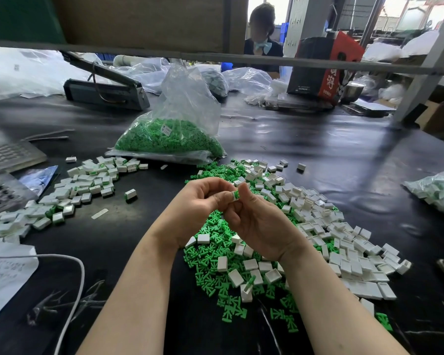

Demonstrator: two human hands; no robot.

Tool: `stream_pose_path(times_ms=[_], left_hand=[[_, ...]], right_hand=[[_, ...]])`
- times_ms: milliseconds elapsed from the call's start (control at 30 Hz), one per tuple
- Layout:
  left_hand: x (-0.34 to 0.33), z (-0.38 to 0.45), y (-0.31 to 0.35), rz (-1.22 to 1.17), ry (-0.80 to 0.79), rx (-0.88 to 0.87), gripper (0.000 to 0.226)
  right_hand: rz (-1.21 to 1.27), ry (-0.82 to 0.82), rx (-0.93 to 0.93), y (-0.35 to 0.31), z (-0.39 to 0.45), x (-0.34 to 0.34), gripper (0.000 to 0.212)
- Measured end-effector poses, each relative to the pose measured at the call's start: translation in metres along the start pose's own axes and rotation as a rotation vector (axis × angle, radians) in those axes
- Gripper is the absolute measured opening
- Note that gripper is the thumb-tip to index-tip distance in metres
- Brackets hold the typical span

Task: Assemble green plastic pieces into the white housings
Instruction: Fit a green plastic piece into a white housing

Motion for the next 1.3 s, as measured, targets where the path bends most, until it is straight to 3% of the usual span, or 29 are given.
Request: stream_pose_path(times_ms=[500, 600, 1000, 1133, 1233, 1300], left_hand=[[0.000, 0.000, 0.001, -0.030, -0.014, -0.019, 0.009], [-0.001, 0.001, 0.001, -0.068, -0.008, -0.029, 0.011], [0.000, 0.002, -0.003, -0.074, 0.041, -0.016, 0.006], [-0.004, 0.002, -0.002, -0.053, 0.061, -0.028, 0.008], [-0.007, 0.003, 0.001, -0.020, 0.098, -0.018, 0.003], [-0.008, 0.003, 0.002, 0.020, 0.122, -0.008, 0.015]], right_hand=[[-0.022, -0.003, 0.004, 0.000, 0.001, -0.001, 0.051], [0.000, 0.001, 0.006, -0.001, 0.002, -0.004, 0.041], [0.029, 0.011, -0.029, -0.004, 0.001, -0.003, 0.036], [-0.031, 0.027, -0.003, -0.007, 0.002, 0.000, 0.034], [-0.177, 0.086, 0.015, -0.007, 0.002, 0.003, 0.050], [-0.270, 0.123, 0.041, -0.007, 0.001, 0.005, 0.052]])
Point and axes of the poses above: each hand's wrist, its own z-axis towards the middle knuckle, its own x-axis out of the back of the hand, y = z × x, the point moved 1 cm from there along z, towards the middle knuckle, and after that the axes turned 1 degree about z, right-handed, at the moved point
